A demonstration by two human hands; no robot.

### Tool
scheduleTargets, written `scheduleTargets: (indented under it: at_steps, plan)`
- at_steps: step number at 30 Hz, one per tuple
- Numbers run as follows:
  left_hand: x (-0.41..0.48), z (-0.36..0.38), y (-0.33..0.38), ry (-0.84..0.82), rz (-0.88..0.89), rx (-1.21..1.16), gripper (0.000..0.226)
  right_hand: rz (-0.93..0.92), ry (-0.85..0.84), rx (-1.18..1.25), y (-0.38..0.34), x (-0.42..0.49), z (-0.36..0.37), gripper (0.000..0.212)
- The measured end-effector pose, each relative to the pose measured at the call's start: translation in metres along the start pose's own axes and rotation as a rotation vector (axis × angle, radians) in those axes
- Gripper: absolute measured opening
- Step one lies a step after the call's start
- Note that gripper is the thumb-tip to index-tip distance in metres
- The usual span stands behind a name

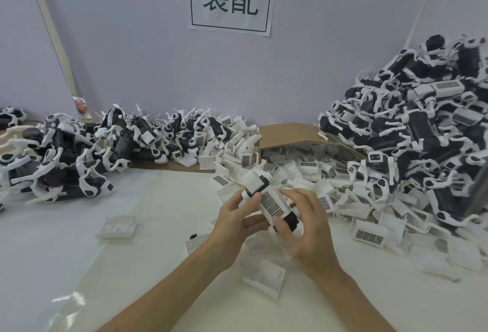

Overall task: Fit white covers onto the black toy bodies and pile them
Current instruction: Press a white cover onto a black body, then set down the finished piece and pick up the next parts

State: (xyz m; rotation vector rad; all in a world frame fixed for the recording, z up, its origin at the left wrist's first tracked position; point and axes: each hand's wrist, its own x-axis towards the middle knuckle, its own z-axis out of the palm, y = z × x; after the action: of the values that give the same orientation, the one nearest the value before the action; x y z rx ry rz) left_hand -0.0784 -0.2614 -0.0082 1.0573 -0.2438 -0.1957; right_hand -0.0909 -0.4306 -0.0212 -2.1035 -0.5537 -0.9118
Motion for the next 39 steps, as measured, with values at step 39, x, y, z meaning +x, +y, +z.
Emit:
scheduleTargets:
  at_steps: [39]
  plan:
    - [0.013,-0.031,0.026,0.235,0.039,-0.374,0.037,0.385,-0.385,-0.101,0.002,0.107,-0.05,0.03]
